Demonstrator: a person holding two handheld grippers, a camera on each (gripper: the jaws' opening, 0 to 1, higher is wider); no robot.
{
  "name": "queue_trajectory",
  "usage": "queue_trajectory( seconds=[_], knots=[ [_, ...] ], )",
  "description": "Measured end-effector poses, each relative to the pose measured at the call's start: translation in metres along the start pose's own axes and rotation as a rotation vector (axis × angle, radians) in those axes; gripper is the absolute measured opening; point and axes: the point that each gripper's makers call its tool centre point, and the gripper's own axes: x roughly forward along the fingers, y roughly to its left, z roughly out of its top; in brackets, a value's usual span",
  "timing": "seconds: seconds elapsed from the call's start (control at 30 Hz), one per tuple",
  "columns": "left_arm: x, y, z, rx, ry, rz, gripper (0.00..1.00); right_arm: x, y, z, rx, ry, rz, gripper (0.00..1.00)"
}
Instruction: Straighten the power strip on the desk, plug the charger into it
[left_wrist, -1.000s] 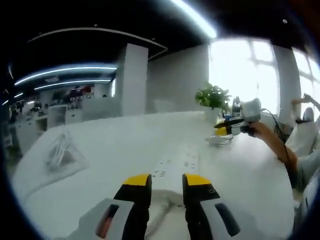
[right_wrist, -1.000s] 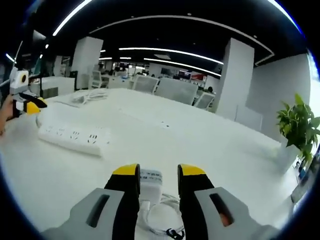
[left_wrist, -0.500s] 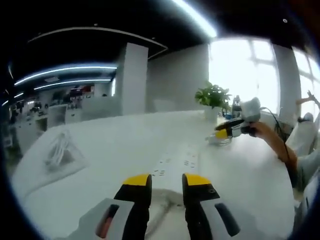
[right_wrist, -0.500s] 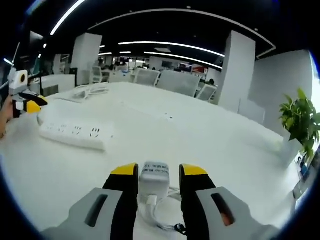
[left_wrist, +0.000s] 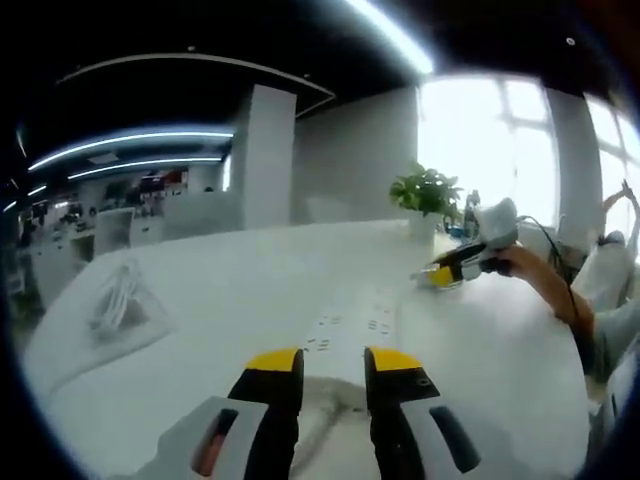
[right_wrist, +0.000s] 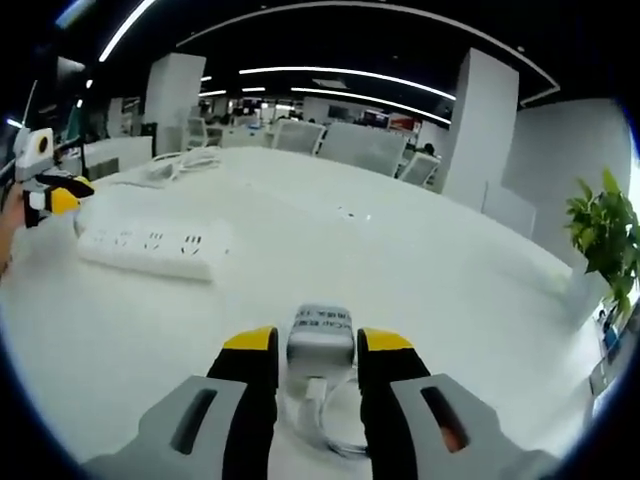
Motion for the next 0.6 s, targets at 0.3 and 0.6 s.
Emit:
queue_trajectory(
  seconds=[0.3,0.6],
  knots=[
    [-0.0004,-0.0001,-0.0007,0.001,0.004,0.0,0.25,0.0025,-0.0008,-0.0045,0.027,0.019,-0.002,0.29],
    [-0.0007,-0.0002,-0.0013,-0.001,0.008,0.0,0.25,0.0021,-0.0019,-0.0057,0.042,0.022,-0.01,0.27]
  ],
)
